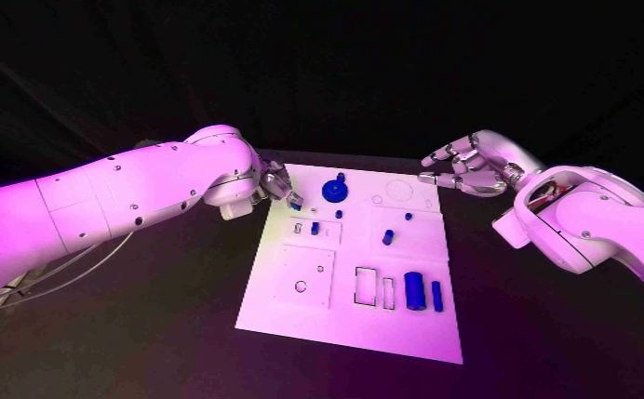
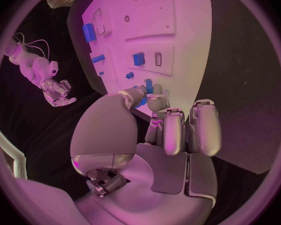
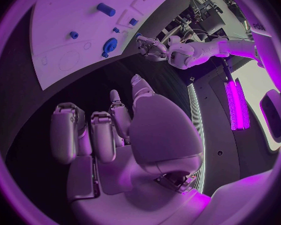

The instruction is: Assemble the parts on the task board

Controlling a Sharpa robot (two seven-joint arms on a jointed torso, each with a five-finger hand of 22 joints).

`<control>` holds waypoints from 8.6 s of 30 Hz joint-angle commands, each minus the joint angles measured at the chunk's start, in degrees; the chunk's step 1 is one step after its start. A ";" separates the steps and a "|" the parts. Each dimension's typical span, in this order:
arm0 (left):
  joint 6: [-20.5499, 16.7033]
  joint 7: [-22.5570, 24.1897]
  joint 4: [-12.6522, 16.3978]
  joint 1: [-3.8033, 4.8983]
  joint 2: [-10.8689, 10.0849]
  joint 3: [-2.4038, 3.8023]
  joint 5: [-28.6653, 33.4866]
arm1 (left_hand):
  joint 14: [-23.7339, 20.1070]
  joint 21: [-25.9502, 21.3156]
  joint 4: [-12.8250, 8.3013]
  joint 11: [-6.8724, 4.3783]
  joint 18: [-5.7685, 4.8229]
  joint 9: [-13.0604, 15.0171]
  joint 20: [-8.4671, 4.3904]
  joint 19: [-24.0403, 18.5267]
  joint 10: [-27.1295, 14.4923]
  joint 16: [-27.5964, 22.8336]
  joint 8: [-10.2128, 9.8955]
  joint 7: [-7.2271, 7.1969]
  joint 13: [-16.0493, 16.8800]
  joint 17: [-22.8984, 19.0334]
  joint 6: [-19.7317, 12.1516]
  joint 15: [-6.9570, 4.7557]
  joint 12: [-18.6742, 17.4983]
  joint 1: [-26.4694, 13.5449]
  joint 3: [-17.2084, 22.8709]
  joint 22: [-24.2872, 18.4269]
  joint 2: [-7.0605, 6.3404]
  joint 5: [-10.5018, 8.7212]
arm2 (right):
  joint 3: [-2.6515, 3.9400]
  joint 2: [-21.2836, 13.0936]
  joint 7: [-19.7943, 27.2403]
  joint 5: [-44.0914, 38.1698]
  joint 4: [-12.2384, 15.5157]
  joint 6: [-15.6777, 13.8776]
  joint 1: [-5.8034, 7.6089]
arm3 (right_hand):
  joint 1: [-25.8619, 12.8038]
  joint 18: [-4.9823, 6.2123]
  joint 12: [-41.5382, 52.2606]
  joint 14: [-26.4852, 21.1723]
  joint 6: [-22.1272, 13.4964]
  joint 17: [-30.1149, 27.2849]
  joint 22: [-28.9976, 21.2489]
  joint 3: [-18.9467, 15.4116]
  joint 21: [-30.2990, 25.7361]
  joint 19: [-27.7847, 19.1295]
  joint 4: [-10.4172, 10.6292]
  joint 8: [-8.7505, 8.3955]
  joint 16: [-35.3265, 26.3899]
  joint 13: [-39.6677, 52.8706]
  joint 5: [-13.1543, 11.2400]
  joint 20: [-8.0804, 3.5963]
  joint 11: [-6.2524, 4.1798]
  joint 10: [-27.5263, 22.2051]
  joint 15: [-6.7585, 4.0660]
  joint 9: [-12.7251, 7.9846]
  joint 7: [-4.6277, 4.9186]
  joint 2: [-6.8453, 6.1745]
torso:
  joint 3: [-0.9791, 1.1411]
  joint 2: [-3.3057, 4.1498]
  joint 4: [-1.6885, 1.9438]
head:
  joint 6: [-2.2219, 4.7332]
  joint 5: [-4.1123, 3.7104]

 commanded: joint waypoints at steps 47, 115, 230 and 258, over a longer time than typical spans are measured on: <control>3.21 2.66 2.80 -4.09 -0.49 -0.43 -10.07 | 3.99 0.18 -8.37 -0.37 -0.68 0.45 -0.30 0.40 1.35 -0.10 1.03 -1.04 0.46 7.80 1.26 -0.42 0.85 -0.99 9.56 0.47 -1.19 0.04 | -0.03 -0.01 0.18 -0.49 -0.23 0.90 -0.15 | -0.47 1.04 -0.13 4.45 0.11 8.89 5.87 -0.54 -0.30 -0.51 0.09 0.31 -0.25 0.41 0.25 0.03 -0.39 -0.04 -0.31 0.07 -0.18 0.24 | -0.02 0.03 -0.04 | -0.42 0.07; 4.31 -0.64 0.72 -4.36 1.01 -0.51 -6.72 | 4.02 0.63 -0.55 -1.40 -0.88 1.48 -0.79 0.86 1.81 -0.10 2.48 -2.45 -2.37 7.87 3.42 -1.34 -0.49 -6.79 -6.90 1.55 -1.54 -0.01 | -0.03 -0.21 -0.04 -0.50 -0.08 1.01 -0.17 | -0.78 1.09 -0.26 4.41 0.02 8.71 5.71 -0.78 -0.55 -0.62 0.26 0.31 -0.36 0.27 0.28 0.02 -0.37 -0.16 -0.32 0.08 -0.17 0.28 | 0.00 0.01 -0.06 | -0.60 -0.19; -11.30 26.46 -6.29 -6.51 10.83 -1.71 -31.75 | -0.51 -13.89 -0.58 5.55 2.48 -28.78 3.73 -6.04 -12.83 -10.63 -20.70 4.02 -45.09 -11.01 6.00 4.20 -38.48 16.70 -15.11 -15.97 -1.64 0.02 | -0.08 -0.09 0.81 -0.29 -0.14 0.55 -0.21 | -0.31 2.11 -7.44 3.31 -0.19 4.50 2.52 -1.51 -5.40 -3.06 0.08 0.55 -3.07 -6.93 0.47 -0.14 -0.55 -5.53 -0.51 0.27 -0.30 0.77 | 0.04 0.01 -0.05 | -0.12 -3.02; -12.11 26.41 -6.84 -6.73 11.24 -1.67 -31.27 | 0.22 -9.56 -7.12 4.56 1.75 -29.15 3.27 -5.25 -6.09 -8.12 -21.90 3.81 -45.11 -10.11 10.93 3.31 -41.44 17.67 -7.57 -10.92 -0.10 0.09 | -0.07 0.15 0.81 -0.29 -0.35 0.47 -0.21 | -0.25 2.13 -7.10 3.34 0.00 4.52 2.46 -1.51 -5.53 -3.06 0.08 0.70 -3.09 -6.65 0.56 -0.18 -0.61 -5.08 -0.56 0.34 -0.36 0.97 | -0.01 -0.03 0.03 | -0.18 -3.07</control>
